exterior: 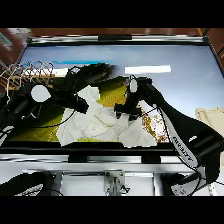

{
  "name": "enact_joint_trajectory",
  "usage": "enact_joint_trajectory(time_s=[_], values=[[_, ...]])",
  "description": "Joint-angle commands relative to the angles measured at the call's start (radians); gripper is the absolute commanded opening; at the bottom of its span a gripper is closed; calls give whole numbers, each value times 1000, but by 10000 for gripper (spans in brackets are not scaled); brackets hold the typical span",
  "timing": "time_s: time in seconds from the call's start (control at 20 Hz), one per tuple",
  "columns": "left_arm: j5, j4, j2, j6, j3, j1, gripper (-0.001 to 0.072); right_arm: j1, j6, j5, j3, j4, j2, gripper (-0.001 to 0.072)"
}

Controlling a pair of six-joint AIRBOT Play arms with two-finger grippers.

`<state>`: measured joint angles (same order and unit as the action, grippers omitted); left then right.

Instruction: Fold the shirts.

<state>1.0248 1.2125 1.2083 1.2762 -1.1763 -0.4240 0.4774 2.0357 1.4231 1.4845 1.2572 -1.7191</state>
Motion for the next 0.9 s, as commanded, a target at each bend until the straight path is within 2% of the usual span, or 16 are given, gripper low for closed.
enact_joint_trajectory(time_s=[0.0,0.05,0.1,0.15,0.3,0.45,0.6,0.65,0.75,0.8,0.85], values=[[-3,0,-26,0,3,-2,54,-3,-26,13,0,-46,-37,607],[-3,0,-27,0,3,-2,54,-3,-63,27,0,-57,-33,431],[-3,0,-28,0,3,-2,54,-3,-93,64,3,-43,-24,221],[-4,0,-31,-1,3,-2,54,-3,-123,105,12,-18,-12,82],[18,0,-61,0,-8,19,54,-3,-208,127,60,68,64,76],[105,11,-151,15,-12,49,54,-3,-269,43,130,105,171,75],[340,6,-194,125,47,50,54,2,-259,-15,180,92,274,75],[372,4,-196,155,93,39,54,3,-247,-13,180,71,298,75],[346,-36,-194,169,202,10,55,26,-241,35,180,52,323,75],[316,-66,-193,169,243,2,83,50,-243,63,179,63,325,75],[306,-80,-191,169,255,1,264,76,-251,80,179,79,323,75]])
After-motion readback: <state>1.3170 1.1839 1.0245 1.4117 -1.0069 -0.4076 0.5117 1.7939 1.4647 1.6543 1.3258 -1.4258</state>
